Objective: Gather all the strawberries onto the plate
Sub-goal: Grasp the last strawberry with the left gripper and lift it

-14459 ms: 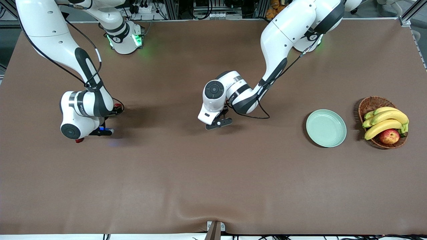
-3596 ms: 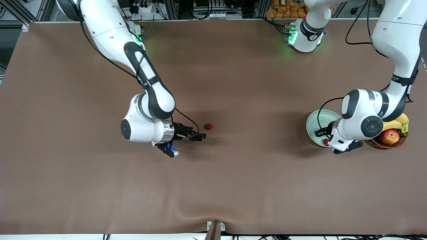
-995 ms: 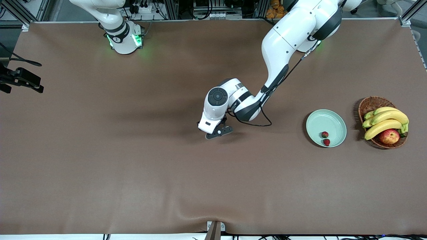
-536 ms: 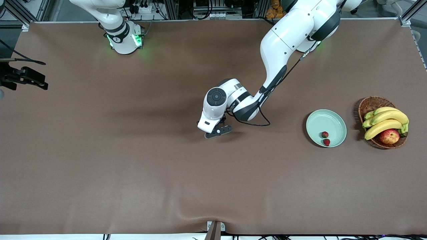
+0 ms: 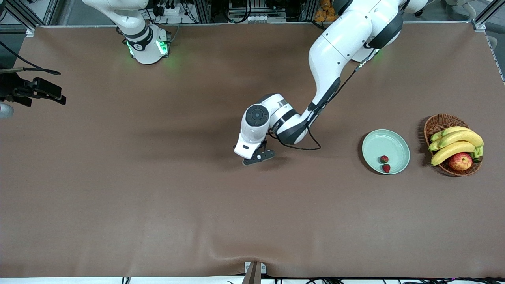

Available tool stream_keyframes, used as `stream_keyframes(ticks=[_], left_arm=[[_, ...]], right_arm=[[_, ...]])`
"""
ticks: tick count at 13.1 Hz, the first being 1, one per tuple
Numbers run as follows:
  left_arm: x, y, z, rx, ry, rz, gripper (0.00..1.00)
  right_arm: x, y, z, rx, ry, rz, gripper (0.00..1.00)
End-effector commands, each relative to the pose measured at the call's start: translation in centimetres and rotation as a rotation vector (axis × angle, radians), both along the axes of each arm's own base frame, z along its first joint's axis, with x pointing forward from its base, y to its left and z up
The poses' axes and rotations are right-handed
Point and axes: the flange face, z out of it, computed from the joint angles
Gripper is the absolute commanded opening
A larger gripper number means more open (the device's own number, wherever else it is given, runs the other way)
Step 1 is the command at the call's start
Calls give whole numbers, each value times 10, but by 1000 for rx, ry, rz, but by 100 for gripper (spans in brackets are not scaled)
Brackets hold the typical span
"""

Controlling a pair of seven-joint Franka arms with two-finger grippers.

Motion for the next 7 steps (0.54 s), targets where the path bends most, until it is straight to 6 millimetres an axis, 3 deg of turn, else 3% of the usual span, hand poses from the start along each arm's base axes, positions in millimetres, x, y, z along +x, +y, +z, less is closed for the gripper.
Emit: stream_keyframes(ticks=[1,3,7], left_arm=[[42,40,62,-18,-50,84,0],[64,79,108,22,-46,123,0],[89,158,164,101,-38,145,0]], right_arm=[[-3,-7,-1,7,8,-9,100],[-1,-5,-3,6,8,-6,100],[2,-16,-3,-3,1,-21,100]])
